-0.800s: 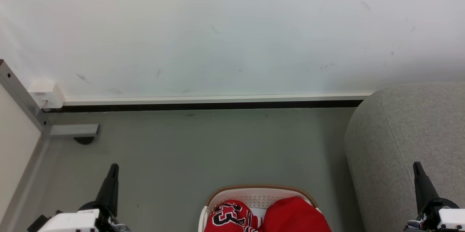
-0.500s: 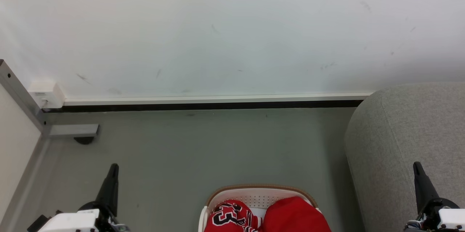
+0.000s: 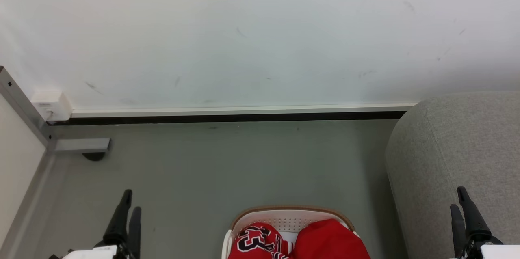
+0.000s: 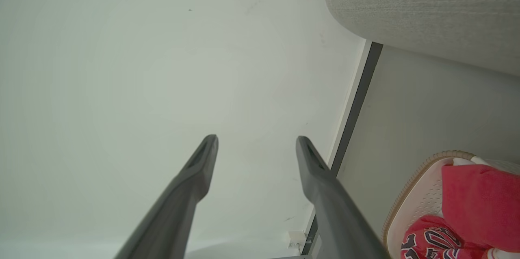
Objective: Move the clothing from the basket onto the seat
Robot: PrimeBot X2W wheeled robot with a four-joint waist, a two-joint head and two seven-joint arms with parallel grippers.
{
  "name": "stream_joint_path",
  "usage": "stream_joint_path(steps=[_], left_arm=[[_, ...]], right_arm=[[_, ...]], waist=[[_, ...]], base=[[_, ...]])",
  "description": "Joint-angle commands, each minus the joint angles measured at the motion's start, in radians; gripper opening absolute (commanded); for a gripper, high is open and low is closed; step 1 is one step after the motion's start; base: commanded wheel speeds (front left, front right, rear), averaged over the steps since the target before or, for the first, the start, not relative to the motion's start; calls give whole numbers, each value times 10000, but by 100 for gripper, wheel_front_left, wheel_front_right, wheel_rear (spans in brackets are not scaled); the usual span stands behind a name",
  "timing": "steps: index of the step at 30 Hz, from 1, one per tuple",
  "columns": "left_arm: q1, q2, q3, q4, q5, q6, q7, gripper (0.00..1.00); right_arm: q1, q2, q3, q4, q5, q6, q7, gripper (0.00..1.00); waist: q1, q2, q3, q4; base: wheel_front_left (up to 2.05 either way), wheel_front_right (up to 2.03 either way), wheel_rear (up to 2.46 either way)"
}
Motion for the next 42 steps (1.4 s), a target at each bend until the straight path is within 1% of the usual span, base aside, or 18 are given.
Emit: stream_joint_path(steps=[1,8,12,19,26,33,35,39,42], left_arm=[[-241,67,-31,-297,33,-27,-135,100],[-318,81,-117,-633,745,-33,-471,100],[-346,88,-153,-754,1518,-37,-654,100],[-391,102,-108,-991,2980,-43,-953,100],[-345,114,-146,-1200,4545,-46,-1230,100],[-288,126,-331,-1408,6274,98,-1488,100],[-263,128,-407,-1447,6698,93,-1555,100],[-233,179,-504,-1518,7809,156,-1687,100],[-211,217,-635,-1523,8522,292,-1785,100]], right_arm=[[-236,-81,109,-282,-32,-1,-124,100],[-347,-196,491,-565,-474,-2,-495,100],[-401,-276,709,-680,-824,-3,-690,100],[-462,-276,817,-811,-1866,-4,-993,100],[-550,-339,1033,-895,-3303,-5,-1269,100],[-602,-313,1182,-934,-4633,-6,-1528,100],[-650,-493,1374,-920,-5403,-7,-1595,100],[-672,-532,1594,-863,-6487,-7,-1735,100],[-707,-556,1750,-844,-7183,-8,-1828,100]], waist=[[0,0,8,-5],[0,0,56,-29],[0,0,78,-49],[0,0,111,-93],[0,0,121,-136],[0,0,125,-184],[0,0,118,-199],[0,0,96,-231],[0,0,80,-251]], base=[[0,0,0],[0,0,0],[0,0,0],[0,0,0],[0,0,0],[0,0,0],[0,0,0],[0,0,0],[0,0,0]])
